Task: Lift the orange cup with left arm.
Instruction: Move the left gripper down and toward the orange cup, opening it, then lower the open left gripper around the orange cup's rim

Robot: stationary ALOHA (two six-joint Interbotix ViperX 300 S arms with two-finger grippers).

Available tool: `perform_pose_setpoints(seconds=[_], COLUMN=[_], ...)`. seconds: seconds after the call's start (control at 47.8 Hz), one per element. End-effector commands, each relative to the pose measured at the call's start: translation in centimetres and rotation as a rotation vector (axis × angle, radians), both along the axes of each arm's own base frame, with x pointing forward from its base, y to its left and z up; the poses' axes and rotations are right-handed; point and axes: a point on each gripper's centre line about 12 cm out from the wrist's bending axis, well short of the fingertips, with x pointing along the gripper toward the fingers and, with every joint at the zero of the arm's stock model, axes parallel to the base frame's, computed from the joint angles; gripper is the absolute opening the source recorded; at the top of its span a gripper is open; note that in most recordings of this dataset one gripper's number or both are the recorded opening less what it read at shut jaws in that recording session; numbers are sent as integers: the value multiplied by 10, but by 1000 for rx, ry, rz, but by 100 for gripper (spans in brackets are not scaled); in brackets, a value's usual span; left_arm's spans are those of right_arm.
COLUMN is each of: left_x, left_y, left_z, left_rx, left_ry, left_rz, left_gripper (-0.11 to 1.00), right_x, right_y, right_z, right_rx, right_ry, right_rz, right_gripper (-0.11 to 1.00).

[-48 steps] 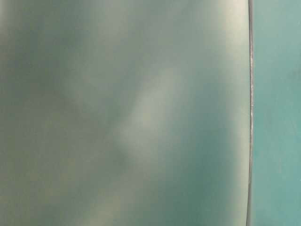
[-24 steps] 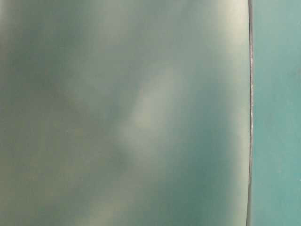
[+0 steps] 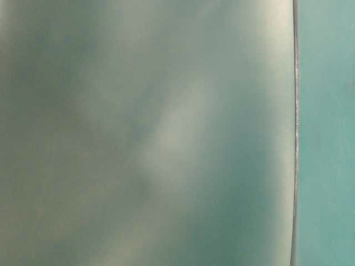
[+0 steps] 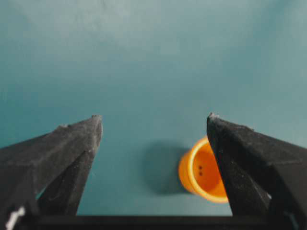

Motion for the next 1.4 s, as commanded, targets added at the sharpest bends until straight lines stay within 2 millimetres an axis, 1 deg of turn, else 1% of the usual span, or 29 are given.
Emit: perform_pose_setpoints(seconds=[0.0,0.272,0.524,0.942,1.11,1.382], left_x=[4,10,13,25,29,34], left_y=[-5,-18,-37,-64,-69,-71], left_z=[-2,-18,-36,-56,-64,-67], left_rx=[-3,-63,-109,-150,-165,-183], left_ry=[31,150,284,391,447,466], left_rz=[-18,-10,-10,1,55,92], left_gripper=[85,85,85,85,87,88], right_x=[2,2,2,2,2,3], right_y=[0,0,0,0,0,0], right_z=[11,10,9,9,9,7], right_rx=[2,2,3,3,3,2], right_ry=[-26,-15,-11,-11,-11,-5], right_rz=[2,0,1,0,1,0], right_gripper=[0,0,0,0,0,0])
